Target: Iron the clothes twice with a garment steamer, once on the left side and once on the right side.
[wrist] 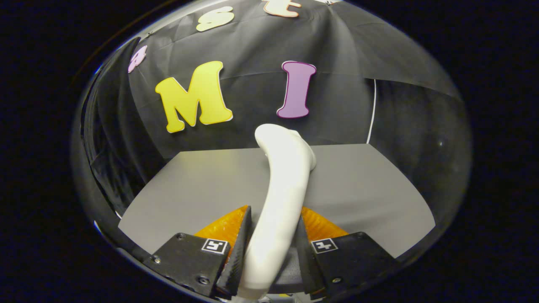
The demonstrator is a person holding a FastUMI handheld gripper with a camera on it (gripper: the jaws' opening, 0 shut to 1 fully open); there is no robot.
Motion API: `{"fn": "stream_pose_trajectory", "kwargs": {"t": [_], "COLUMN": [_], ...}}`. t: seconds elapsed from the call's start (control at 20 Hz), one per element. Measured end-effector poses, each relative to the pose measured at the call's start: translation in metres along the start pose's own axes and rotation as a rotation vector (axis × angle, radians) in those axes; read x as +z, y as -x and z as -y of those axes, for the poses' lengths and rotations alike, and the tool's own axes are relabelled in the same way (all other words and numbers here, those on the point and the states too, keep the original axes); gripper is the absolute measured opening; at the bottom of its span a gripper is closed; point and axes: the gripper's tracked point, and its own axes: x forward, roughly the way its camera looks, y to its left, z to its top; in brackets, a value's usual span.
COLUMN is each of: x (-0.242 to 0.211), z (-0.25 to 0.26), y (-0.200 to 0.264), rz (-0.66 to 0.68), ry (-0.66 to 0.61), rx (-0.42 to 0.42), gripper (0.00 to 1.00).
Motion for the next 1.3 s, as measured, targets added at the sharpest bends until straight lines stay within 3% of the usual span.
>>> {"fn": "stream_pose_trajectory", "kwargs": {"t": [0.15, 0.4, 0.8, 1.3], "x": [0.003, 0.01, 0.032, 0.103], "z": [-0.004, -0.027, -0.073, -0.203], "y": [0.004, 0.03, 0.109, 0.232], "rz": [0.019, 0.072, 0.19, 0.408], "ry": [-0.019, -0.052, -0.057, 0.002], "rx": [0.009, 0.032, 0.001, 0.037], "gripper": [0.46, 0.4, 0.39, 0.38]}}
